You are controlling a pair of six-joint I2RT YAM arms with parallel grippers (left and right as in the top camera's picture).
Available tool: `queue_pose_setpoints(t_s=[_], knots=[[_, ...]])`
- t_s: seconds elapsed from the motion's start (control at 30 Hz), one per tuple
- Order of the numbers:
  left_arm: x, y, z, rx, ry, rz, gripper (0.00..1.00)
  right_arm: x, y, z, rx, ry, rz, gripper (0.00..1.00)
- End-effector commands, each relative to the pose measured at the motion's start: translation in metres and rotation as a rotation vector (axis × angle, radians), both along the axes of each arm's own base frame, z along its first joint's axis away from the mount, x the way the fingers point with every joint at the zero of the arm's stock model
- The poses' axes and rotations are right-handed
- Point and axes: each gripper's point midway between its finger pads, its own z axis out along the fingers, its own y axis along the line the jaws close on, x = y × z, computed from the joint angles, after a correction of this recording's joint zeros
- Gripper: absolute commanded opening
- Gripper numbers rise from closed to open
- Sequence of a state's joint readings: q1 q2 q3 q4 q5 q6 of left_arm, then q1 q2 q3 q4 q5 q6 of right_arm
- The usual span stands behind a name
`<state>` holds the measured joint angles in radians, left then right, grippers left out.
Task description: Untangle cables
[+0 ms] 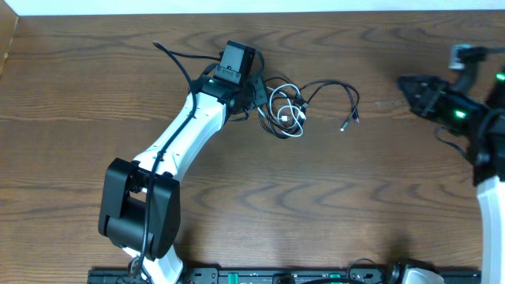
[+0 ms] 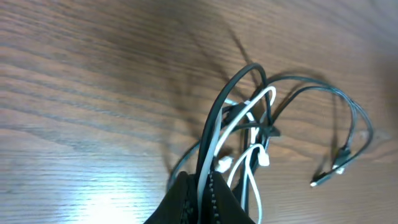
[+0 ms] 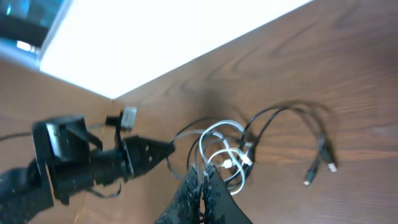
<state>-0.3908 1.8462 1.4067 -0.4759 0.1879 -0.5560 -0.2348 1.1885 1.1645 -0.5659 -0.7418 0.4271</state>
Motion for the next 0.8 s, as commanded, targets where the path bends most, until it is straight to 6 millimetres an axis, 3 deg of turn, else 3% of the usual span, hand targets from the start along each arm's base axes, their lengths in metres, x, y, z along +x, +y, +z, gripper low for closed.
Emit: queue_pose_setpoints(t_s=[0.0, 0.13, 0.17, 0.23, 0.33, 0.47, 0.6, 0.77], knots=[[0.0, 0.005, -0.009, 0.064, -0.004, -0.045, 0.08, -0.005, -0.016, 0.007, -0.008, -0.016, -0.033, 0.01], [-0.004, -0.005, -0.007, 0.03, -0.005, -0.111, 0.07, -0.005, -0.023, -0.009, -0.022, 0.046, -0.06, 0.01], [-0.005, -0.011, -0.005, 0.007, -0.013, -0.149, 0.08, -0.004, -0.021, -0.013, -0.028, 0.055, -0.049, 0.05], [-0.007, -0.032, 0.005, -0.071, -0.057, -0.28, 0.08, -0.002, -0.017, -0.021, -0.036, 0.076, -0.024, 0.24], [-0.014, -0.069, 0.036, -0.239, -0.173, -0.51, 0.08, 0.003, -0.01, -0.036, -0.042, 0.111, 0.012, 0.41], [-0.02, -0.095, 0.081, -0.406, -0.3, -0.647, 0.08, 0.009, 0.003, -0.052, -0.062, 0.135, 0.078, 0.56], [-0.021, -0.104, 0.12, -0.518, -0.361, -0.648, 0.08, 0.013, 0.021, -0.067, -0.094, 0.143, 0.159, 0.73], [-0.019, -0.105, 0.153, -0.601, -0.377, -0.575, 0.08, 0.017, 0.043, -0.079, -0.11, 0.148, 0.235, 0.78]])
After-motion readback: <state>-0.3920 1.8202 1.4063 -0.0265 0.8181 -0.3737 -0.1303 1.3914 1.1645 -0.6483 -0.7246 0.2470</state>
